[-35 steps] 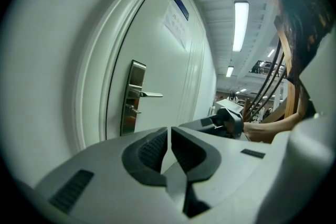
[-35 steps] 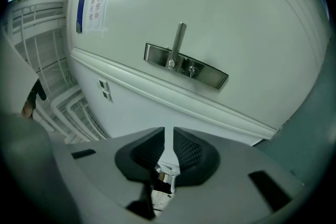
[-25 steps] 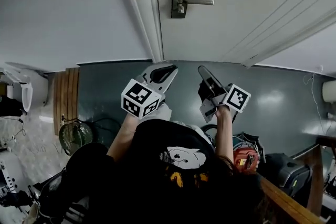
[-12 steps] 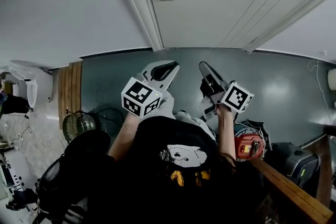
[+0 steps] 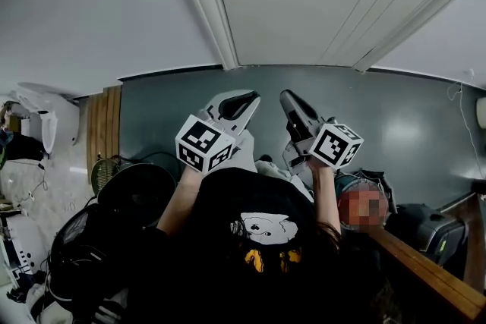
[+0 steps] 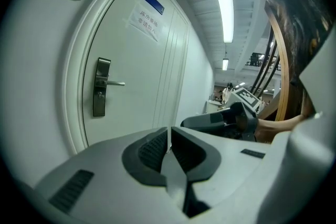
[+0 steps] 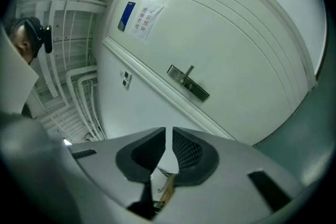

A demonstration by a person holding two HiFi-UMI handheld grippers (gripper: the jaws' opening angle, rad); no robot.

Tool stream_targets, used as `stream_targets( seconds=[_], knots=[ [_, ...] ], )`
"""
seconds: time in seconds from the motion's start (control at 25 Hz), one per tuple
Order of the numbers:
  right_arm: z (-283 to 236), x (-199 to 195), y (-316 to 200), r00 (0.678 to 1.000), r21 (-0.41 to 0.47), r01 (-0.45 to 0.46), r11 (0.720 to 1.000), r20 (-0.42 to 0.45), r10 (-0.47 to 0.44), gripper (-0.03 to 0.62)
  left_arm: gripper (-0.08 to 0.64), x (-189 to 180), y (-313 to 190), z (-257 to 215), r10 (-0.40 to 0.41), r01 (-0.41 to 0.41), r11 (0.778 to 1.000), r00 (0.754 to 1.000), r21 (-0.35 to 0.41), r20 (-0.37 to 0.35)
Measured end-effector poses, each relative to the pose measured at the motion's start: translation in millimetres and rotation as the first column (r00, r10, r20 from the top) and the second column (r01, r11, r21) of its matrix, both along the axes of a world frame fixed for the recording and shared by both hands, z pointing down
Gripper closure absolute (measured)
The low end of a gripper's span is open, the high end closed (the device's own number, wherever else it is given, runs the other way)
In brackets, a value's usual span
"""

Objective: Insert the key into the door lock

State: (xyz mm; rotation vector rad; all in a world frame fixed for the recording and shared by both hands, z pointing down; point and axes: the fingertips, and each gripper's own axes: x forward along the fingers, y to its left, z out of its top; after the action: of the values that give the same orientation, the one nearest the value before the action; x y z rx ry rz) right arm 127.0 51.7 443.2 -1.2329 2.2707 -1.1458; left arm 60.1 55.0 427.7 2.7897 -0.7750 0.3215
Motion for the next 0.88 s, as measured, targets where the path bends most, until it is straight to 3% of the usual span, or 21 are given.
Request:
stream_targets(
  seconds=[0.36,0.56,0.76,0.88],
  knots=[
    [-5.1,-25.1,18.5,0.988,0.068,0.058,0.996,-0.150,-0.047,0.568,0.534,-10.4,17.3,0.2,-0.019,0.019,1.000,1.000,0.008,-0.010],
    [-4.9,-39.5,26.9,0.983,0.068,0.097,0.993,-0.163,-0.085,0.571,0.534,-19.7,25.0,0.0,-0.039,0.039,0.999,0.999,0.008,-0.012],
    [14.2,-15.1,22.7,0.983,0.050,0.110,0.993,-0.154,-0.101,0.571,0.534,6.5,22.9,18.4,-0.044,0.044,0.999,0.999,-0.010,-0.003],
    [11.0,-25.3,24.9,0.981,0.057,0.120,0.991,-0.163,-0.110,0.571,0.534,-2.9,26.4,15.7,-0.049,0.049,0.999,0.999,-0.005,-0.004]
  ],
)
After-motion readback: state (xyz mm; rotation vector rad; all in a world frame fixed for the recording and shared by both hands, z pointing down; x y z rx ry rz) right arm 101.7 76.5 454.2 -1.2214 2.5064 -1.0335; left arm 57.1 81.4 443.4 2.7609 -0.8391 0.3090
